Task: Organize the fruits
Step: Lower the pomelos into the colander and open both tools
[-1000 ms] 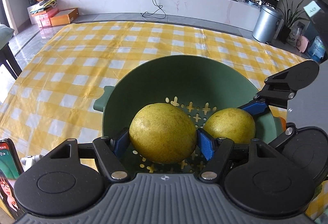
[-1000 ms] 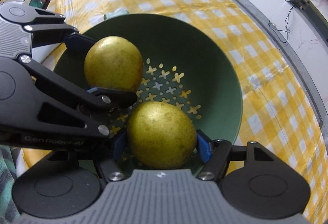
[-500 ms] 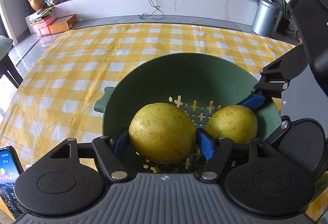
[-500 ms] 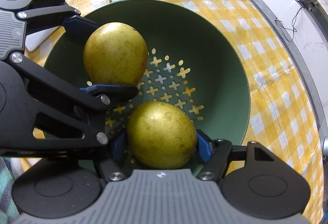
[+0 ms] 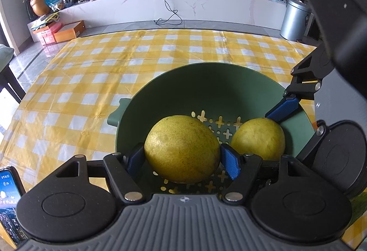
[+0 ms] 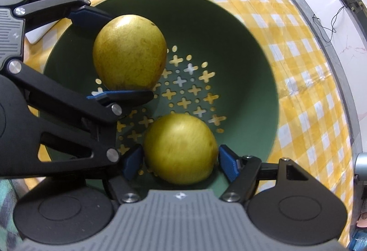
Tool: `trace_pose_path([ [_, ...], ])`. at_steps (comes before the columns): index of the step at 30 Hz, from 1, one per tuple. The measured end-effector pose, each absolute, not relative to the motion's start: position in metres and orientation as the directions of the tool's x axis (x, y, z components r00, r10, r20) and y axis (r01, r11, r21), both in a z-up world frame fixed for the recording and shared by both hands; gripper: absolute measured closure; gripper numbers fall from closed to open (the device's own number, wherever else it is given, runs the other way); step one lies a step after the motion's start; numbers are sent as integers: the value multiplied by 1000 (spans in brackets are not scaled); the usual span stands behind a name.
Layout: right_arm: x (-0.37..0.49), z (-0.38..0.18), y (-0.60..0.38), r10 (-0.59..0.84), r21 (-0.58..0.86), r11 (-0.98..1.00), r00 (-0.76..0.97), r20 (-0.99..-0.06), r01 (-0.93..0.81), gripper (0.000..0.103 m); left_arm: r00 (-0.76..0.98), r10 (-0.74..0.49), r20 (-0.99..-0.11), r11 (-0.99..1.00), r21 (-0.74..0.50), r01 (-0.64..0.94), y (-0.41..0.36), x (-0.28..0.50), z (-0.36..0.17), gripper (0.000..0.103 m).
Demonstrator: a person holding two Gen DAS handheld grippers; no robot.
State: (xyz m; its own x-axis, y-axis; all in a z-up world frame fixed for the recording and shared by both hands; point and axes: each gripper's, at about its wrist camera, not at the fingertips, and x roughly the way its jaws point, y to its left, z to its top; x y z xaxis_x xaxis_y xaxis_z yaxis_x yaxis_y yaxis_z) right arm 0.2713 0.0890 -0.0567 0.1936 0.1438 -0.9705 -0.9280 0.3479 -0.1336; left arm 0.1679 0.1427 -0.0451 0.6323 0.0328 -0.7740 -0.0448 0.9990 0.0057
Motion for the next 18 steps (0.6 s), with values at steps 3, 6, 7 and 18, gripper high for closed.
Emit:
trace_pose_path([
  [3, 273, -53, 87, 150, -120, 357, 184, -971, -926, 32, 637, 21, -770, 999, -11, -47, 144, 167, -45, 22],
  [6, 273, -50, 84, 161, -108, 369, 179, -971, -923, 31, 642, 11, -767, 998, -26, -48, 146, 165, -44, 22],
  [7, 272, -48, 83, 170, -102, 372, 176, -970, -923, 30, 642, 10, -766, 998, -27, -48, 146, 164, -44, 22],
  [18, 256, -25, 60, 256, -80, 414, 200, -946, -907, 14, 636, 57, -769, 997, 15, -71, 137, 163, -44, 19],
])
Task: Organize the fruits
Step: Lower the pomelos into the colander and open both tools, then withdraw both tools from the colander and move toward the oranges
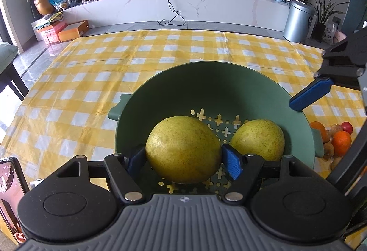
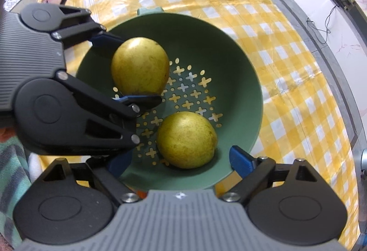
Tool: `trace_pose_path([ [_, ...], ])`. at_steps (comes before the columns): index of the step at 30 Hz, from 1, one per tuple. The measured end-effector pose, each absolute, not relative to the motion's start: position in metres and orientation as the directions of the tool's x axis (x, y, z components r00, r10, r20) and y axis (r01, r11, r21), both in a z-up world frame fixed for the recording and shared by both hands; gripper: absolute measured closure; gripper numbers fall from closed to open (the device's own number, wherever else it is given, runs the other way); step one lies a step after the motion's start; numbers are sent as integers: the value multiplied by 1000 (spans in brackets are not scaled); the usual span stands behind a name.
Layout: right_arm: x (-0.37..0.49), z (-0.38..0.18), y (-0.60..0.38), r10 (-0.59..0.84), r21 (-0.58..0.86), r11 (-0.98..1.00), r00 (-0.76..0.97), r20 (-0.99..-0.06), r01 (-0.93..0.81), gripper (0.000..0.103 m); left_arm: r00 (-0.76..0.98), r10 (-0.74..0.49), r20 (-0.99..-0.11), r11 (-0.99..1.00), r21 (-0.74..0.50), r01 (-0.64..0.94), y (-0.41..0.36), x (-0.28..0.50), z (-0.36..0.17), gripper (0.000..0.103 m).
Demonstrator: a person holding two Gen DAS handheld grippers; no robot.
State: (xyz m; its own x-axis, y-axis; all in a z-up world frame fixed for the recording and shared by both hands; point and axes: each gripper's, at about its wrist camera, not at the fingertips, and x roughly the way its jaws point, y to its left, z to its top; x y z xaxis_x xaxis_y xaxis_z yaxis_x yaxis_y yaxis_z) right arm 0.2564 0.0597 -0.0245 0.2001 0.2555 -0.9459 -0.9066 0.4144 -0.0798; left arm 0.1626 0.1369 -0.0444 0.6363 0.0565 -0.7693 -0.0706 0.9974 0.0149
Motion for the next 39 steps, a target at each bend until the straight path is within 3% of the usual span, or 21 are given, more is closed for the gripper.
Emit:
trace_pose_path([
  [8, 251, -12, 24, 319, -66, 562, 290, -902, -824, 11, 634, 120, -764, 993, 90, -80, 127, 163, -46, 18],
  [11, 252, -14, 7, 333, -42, 626, 315, -889, -779, 10, 619, 68, -783, 996, 13, -93, 135, 164, -44, 17],
  [18, 254, -13, -30, 369, 46, 747, 356, -858, -663, 10, 676, -52, -735, 971, -196, -139, 159, 157, -27, 14],
  [28, 223, -11, -96, 484, 246, 841, 465, -741, -483, 10, 723, -102, -684, 974, -218, -68, 127, 137, -14, 14],
  [39, 160, -13, -165, 420, 225, 903, 635, -649, -367, 10, 722, -192, -664, 976, -204, 72, 62, 107, 2, 16],
])
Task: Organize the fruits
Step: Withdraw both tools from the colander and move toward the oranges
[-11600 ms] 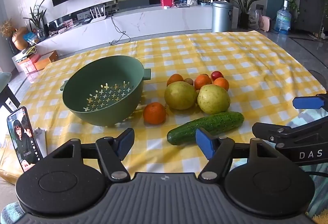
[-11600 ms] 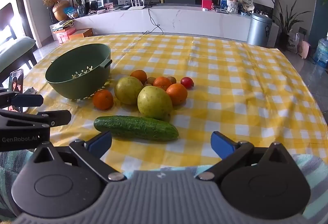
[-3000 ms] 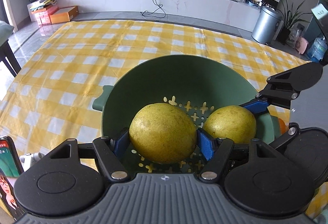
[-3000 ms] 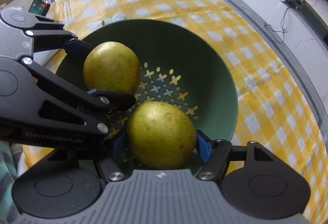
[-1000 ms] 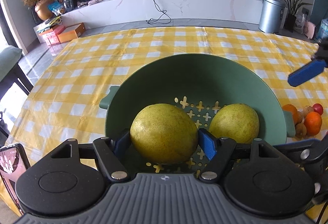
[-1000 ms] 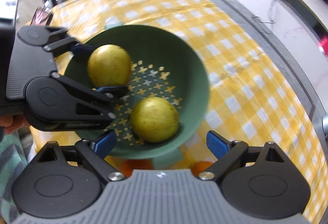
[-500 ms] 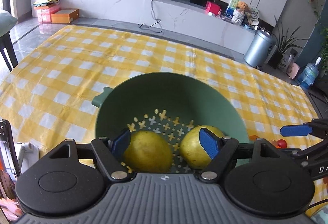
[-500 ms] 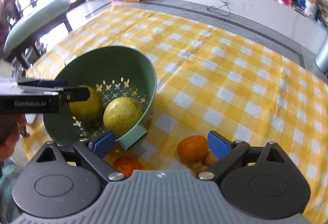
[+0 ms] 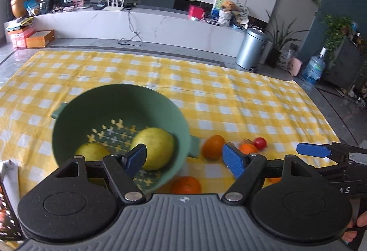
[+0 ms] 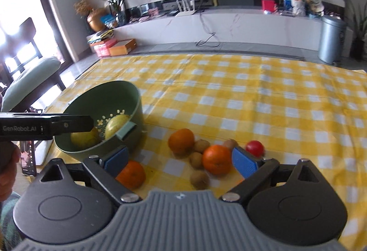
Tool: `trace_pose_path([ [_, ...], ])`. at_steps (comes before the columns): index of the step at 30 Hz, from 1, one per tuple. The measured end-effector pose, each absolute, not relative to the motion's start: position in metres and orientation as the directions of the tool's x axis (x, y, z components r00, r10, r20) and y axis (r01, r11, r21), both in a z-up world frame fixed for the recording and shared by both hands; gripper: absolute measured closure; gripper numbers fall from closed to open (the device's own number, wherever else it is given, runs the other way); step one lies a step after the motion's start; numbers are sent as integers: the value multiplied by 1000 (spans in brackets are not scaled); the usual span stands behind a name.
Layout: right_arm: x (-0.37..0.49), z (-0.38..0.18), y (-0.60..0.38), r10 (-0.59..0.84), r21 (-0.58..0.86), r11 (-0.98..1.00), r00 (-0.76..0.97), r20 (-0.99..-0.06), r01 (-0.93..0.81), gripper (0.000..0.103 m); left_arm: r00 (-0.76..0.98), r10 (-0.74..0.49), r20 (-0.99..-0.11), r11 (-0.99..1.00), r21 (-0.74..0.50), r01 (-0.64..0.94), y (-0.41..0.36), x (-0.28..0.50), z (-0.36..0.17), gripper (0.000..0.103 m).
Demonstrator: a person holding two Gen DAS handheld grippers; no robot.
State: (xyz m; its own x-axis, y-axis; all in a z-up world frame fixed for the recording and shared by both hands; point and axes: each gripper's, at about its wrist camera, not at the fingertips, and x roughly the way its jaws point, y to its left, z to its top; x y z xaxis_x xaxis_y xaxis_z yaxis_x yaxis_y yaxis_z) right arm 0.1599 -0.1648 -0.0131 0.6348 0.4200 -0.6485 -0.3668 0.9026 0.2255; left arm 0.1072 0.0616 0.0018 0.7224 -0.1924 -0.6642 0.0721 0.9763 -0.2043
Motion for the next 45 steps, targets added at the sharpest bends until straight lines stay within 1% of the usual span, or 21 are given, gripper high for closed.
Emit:
trace_pose_path([
  [4, 144, -18, -181, 368, 185, 927, 685, -629, -327, 8, 706, -238, -667, 967, -235, 104, 44, 101, -5, 22],
  [8, 136, -28, -197, 327, 174, 944, 711, -622, -282, 7, 690, -224, -688, 973, -203, 114, 27, 97, -14, 24],
  [11, 136, -38, -205, 279, 160, 960, 715, -641, -230, 7, 679, -209, -703, 977, -180, 115, 19, 95, -21, 33],
  [14, 139, -48, -216, 235, 168, 972, 701, -673, -164, 7, 680, -194, -707, 980, -164, 109, 15, 90, -31, 34],
  [17, 142, -52, -226, 245, 218, 967, 694, -676, -130, 7, 706, -161, -690, 987, -132, 95, 12, 84, -39, 34],
  [22, 143, -58, -225, 240, 212, 969, 689, -684, -128, 7, 709, -145, -690, 989, -128, 78, 10, 84, -53, 34],
  [24, 143, -59, -223, 244, 208, 969, 686, -685, -137, 10, 709, -137, -691, 990, -126, 69, 11, 86, -57, 32],
  [25, 144, -61, -222, 249, 209, 968, 681, -689, -142, 11, 712, -129, -690, 991, -121, 62, 12, 87, -59, 28],
  [26, 146, -62, -221, 254, 211, 966, 674, -694, -146, 15, 715, -113, -690, 992, -113, 47, 13, 88, -60, 26],
  [27, 147, -63, -219, 259, 211, 965, 668, -698, -153, 18, 716, -96, -692, 994, -107, 30, 15, 88, -62, 26],
  [29, 150, -66, -216, 264, 203, 964, 661, -702, -169, 21, 715, -61, -697, 995, -99, -12, 20, 91, -65, 26],
  [32, 155, -69, -211, 263, 195, 965, 652, -711, -177, 27, 708, -46, -705, 994, -105, -41, 26, 94, -71, 26],
  [40, 168, -78, -208, 247, 201, 969, 629, -737, -144, 34, 692, -42, -721, 994, -103, -47, 28, 104, -82, 25],
  [42, 171, -81, -208, 241, 204, 970, 623, -744, -132, 39, 687, -38, -726, 993, -102, -53, 29, 105, -84, 25],
  [45, 175, -84, -208, 242, 212, 970, 613, -752, -122, 40, 680, -41, -732, 991, -117, -65, 33, 107, -87, 25],
])
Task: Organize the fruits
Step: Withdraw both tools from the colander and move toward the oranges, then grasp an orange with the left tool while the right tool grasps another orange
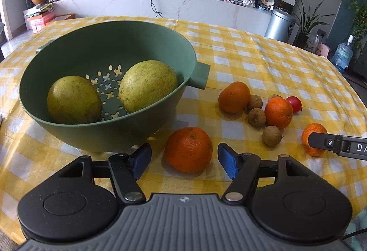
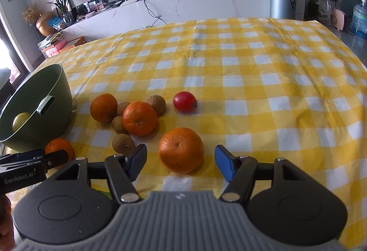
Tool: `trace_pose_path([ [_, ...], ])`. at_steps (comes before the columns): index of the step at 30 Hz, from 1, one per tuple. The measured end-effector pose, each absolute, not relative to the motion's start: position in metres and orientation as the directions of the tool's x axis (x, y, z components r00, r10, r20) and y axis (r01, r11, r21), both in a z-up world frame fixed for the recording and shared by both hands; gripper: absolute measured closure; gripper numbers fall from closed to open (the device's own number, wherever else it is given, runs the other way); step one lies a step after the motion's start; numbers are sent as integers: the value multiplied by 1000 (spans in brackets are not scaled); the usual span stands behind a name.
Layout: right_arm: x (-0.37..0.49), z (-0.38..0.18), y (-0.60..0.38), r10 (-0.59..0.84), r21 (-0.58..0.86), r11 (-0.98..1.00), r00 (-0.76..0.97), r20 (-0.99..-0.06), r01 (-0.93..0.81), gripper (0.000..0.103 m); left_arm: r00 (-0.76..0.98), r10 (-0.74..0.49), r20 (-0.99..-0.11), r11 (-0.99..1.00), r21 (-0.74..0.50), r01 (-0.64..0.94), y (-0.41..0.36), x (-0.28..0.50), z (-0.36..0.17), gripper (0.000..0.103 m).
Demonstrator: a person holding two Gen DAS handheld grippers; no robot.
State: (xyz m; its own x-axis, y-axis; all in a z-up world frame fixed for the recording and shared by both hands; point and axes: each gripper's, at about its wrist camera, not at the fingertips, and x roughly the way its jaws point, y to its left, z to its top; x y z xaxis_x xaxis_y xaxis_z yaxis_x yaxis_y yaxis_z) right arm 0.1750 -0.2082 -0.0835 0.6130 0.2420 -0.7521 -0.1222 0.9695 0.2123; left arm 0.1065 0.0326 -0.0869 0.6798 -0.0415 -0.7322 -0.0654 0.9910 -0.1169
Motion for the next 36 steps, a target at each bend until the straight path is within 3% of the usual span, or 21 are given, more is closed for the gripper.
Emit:
trace_pose_path([
  [3, 177, -86, -206, 243, 217, 969, 604, -759, -118, 48, 673, -57, -737, 989, -136, -65, 35, 108, -89, 27],
  [8, 183, -91, -205, 236, 213, 971, 587, -775, -110, 58, 662, -81, -745, 986, -159, -58, 39, 111, -92, 40],
  [11, 183, -91, -205, 234, 211, 971, 587, -775, -109, 58, 663, -100, -742, 984, -170, -42, 39, 111, -91, 49],
  [24, 177, -85, -207, 217, 198, 975, 617, -756, -100, 60, 683, -132, -718, 987, -162, 21, 31, 100, -78, 53],
  [36, 144, -54, -198, 289, 196, 957, 711, -641, -213, 60, 743, -167, -649, 983, -172, 70, 29, 75, -32, 53],
])
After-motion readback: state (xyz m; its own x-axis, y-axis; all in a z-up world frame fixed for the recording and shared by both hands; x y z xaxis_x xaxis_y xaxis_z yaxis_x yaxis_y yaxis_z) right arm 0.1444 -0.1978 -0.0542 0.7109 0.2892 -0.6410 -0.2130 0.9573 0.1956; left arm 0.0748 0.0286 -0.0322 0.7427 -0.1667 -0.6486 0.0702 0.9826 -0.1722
